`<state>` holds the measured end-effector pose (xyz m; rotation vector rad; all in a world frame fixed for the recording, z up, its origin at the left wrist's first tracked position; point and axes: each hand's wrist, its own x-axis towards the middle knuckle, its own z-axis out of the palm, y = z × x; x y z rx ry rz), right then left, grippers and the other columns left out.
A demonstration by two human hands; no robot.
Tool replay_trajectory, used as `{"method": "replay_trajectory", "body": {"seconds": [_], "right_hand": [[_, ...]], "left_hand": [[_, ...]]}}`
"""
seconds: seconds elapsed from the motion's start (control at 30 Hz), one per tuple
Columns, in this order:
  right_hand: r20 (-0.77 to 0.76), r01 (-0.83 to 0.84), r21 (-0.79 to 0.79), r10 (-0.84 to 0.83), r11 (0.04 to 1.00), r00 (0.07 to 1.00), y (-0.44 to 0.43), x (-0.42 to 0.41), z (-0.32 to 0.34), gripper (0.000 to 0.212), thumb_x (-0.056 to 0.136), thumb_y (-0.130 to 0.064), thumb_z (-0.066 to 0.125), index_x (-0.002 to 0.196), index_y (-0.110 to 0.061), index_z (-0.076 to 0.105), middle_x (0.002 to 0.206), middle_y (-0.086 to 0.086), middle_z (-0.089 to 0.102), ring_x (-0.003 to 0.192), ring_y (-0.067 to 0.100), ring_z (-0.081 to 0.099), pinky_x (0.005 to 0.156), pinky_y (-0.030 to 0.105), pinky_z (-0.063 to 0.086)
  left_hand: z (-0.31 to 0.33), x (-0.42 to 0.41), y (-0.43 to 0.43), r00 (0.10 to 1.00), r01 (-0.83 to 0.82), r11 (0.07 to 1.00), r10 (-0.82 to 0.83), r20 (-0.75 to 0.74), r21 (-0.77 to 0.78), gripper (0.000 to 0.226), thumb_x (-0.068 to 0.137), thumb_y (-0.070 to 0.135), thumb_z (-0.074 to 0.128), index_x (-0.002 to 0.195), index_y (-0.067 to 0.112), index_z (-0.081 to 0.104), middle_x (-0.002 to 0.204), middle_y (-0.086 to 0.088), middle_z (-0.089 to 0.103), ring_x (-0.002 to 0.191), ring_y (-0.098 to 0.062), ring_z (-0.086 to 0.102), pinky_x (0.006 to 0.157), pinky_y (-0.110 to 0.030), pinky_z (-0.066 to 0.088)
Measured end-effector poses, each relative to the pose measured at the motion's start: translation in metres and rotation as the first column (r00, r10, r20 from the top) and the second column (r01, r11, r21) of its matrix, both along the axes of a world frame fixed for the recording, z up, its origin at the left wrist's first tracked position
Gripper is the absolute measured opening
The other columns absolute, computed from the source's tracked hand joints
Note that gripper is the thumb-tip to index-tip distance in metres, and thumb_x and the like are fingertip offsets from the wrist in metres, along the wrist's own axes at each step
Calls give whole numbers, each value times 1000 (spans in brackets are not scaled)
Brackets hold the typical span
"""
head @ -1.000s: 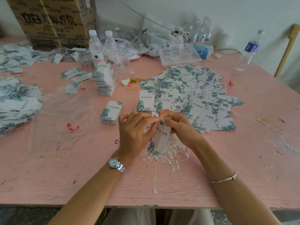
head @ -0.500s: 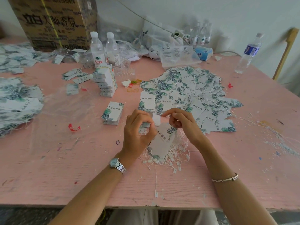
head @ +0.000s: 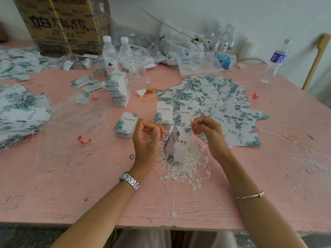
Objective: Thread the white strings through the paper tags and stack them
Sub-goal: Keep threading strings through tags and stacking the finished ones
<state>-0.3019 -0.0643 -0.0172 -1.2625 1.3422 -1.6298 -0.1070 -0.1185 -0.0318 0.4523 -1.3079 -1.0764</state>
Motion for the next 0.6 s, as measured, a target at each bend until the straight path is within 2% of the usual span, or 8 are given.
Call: {"method": "replay_trajectory", "body": {"seconds": [0.13,0.23,0.3,0.43,0.53,0.6], "right_hand": [[53,82,39,-84,996,995,-2,0,-2,14,93,8,57,96,-2,66,72,7,63,63,11,54,60,22,40],[96,129,45,-133,991,987,-2,-1,-4,9,94,2,62,100,1,68,74,8,67,63,13,55,60,23,43],[105,144,39,-147,989,983,-2,-1,-5,13,93,-2,64,104,3,71,74,6,68,65,11,58,62,21,47],[151,78,12,-79,997,985,-1,0,-3,17,88,-13,68,102,-9,76,79,3,69,72,13,57,71,22,49],[130,-9,-32,13,999,991,0,0,-2,22,88,-17,65,107,-17,77,86,4,66,82,19,52,81,25,47],[98,-57,-57,63,997,993,0,2,-2,24,91,-14,63,110,-18,75,88,0,66,85,15,54,83,25,47]], "left_hand": [[-2,-1,-1,1000,22,999,-22,-13,43,13,92,-2,51,86,8,47,67,1,60,61,-13,54,63,-23,49],[-2,1,-1,999,37,999,-37,3,40,10,93,5,56,86,9,50,66,2,61,61,-11,56,63,-22,49],[-4,0,-2,998,51,997,-53,28,63,13,94,1,60,86,10,55,68,0,65,61,-11,60,62,-21,51],[-7,-3,-1,989,115,989,-123,84,96,5,93,9,68,93,13,66,75,-1,73,69,-13,69,65,-21,55],[-8,-4,-2,976,151,980,-168,135,132,7,95,7,66,97,14,67,77,2,73,75,-11,69,70,-21,55],[-10,-5,-3,965,172,970,-201,170,174,6,96,9,64,97,14,66,74,5,71,72,-8,66,71,-20,54]]}}
